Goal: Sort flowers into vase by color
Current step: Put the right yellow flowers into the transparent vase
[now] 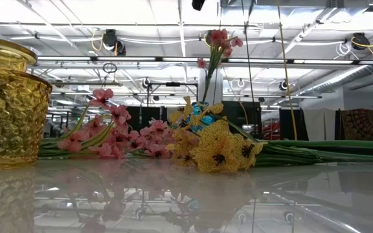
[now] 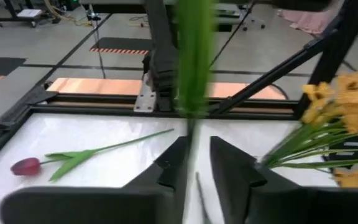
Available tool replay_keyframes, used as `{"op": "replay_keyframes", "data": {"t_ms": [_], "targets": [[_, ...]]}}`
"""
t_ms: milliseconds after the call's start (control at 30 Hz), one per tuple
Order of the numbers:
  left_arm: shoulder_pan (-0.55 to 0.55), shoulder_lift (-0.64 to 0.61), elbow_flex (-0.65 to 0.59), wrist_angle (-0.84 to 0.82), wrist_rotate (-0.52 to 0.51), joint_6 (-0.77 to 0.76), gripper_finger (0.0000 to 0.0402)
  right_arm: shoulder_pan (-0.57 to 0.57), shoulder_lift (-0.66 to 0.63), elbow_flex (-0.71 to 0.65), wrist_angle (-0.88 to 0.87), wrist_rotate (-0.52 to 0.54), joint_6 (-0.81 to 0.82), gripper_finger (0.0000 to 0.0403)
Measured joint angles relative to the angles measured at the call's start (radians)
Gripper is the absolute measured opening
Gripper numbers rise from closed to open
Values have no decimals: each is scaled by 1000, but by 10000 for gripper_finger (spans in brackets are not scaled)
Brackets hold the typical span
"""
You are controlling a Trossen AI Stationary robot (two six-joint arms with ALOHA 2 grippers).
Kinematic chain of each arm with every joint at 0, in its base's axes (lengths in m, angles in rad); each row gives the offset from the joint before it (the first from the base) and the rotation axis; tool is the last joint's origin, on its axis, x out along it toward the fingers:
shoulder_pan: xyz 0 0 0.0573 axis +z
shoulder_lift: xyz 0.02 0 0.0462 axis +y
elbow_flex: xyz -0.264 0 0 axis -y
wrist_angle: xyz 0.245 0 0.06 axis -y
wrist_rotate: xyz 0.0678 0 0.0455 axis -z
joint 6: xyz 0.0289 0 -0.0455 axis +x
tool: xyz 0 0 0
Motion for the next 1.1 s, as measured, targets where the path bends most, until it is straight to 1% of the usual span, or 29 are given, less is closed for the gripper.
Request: {"op": "replay_keyframes", "data": {"t_ms": [200, 300, 433, 533, 667, 867, 1100], "targets": [[-30, 0, 0, -21, 0, -4, 155, 32, -148, 0, -177, 54, 75, 3], [-39, 0, 0, -48, 0, -4, 191, 52, -240, 0, -258, 58, 149, 3], [-51, 0, 0, -58, 0, -5, 222, 101, -328, 0, -379, 59, 259, 2], [-56, 0, 0, -58, 0, -5, 227, 150, -370, 0, -454, 47, 320, 1], [-55, -1, 0, -58, -3, -26, 228, 220, -413, 0, -510, 49, 358, 1], [-55, -1, 0, -59, -4, -35, 228, 294, -412, 0, -597, 62, 428, 1], [-55, -1, 0, -58, -4, -90, 228, 374, -356, 0, -609, 206, 454, 0]]}}
